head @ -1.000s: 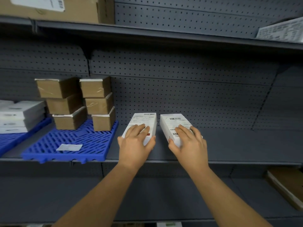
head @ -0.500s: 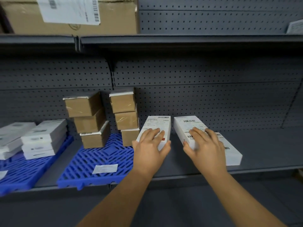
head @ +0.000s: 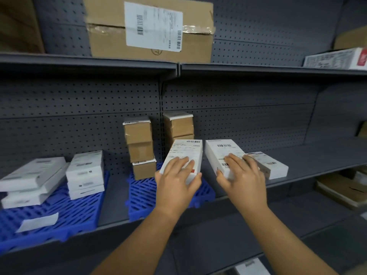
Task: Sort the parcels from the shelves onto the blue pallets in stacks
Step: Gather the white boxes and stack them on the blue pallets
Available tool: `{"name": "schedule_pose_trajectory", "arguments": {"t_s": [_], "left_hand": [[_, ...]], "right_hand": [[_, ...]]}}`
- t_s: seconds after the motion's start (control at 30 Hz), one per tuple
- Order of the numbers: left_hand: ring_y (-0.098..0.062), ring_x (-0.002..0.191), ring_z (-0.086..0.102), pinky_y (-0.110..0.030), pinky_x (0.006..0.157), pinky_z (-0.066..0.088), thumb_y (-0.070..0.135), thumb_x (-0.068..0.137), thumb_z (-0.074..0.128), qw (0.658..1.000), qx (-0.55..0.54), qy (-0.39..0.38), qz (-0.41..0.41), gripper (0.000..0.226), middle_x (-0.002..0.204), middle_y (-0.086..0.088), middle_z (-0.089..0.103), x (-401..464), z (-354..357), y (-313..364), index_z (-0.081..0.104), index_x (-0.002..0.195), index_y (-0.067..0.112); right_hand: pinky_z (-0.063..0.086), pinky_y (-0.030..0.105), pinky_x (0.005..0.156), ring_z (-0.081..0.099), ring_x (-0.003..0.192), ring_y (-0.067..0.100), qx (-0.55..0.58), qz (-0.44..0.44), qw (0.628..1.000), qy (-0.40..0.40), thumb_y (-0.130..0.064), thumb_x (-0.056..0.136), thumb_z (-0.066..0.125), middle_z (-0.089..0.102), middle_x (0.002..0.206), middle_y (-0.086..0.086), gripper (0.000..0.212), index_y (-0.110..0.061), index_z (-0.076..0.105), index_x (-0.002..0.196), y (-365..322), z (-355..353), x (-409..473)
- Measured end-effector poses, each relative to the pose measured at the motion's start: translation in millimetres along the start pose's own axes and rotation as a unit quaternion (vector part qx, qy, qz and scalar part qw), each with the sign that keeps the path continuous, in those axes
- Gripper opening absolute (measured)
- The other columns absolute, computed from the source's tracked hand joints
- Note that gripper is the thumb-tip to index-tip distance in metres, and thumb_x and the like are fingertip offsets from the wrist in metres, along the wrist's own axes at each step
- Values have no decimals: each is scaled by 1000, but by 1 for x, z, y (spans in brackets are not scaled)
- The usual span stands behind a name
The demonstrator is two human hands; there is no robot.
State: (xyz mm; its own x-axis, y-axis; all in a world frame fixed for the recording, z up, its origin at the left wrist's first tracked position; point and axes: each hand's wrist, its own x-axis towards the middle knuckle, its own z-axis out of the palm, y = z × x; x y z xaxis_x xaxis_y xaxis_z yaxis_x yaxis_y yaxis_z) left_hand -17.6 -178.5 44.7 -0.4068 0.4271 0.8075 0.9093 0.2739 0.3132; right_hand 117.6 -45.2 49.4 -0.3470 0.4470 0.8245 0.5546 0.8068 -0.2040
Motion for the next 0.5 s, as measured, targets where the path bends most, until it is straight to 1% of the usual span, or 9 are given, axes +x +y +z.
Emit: {"name": "schedule_pose_trajectory", "arguments": {"t_s": [0.07, 0.17, 0.37, 0.5], "left_hand": [[-5, 123, 40, -38, 85, 29, 54, 85, 44, 1000, -6, -7, -14, 47, 128, 12, 59, -7, -26, -15, 68, 114, 27], [-6, 124, 40, -41, 88, 32, 54, 85, 44, 1000, -1, -2, -27, 47, 128, 12, 59, -13, -61, -35, 68, 114, 27], [-9, 123, 45, -43, 85, 37, 54, 85, 43, 999, 43, 19, -28, 47, 127, 11, 60, -25, -123, -72, 68, 114, 27], [-9, 123, 45, -39, 83, 32, 55, 84, 43, 996, 65, 39, -44, 47, 126, 12, 59, -30, -160, -96, 68, 113, 27]], "right_hand": [[49, 48, 79, 48, 123, 27, 2, 4, 1000, -15, -52, 82, 48, 63, 127, -8, 51, -21, 66, 118, -31, -7, -9], [48, 50, 81, 46, 125, 27, 4, -2, 999, -38, -54, 83, 47, 61, 129, -8, 52, -22, 64, 121, -72, -12, -18], [49, 50, 81, 47, 124, 28, 45, -16, 998, -49, -54, 83, 46, 61, 129, -7, 53, -22, 64, 120, -141, -13, -31], [49, 50, 82, 47, 125, 27, 76, -26, 995, -53, -55, 82, 46, 61, 129, -7, 54, -22, 65, 120, -181, -7, -35]]}}
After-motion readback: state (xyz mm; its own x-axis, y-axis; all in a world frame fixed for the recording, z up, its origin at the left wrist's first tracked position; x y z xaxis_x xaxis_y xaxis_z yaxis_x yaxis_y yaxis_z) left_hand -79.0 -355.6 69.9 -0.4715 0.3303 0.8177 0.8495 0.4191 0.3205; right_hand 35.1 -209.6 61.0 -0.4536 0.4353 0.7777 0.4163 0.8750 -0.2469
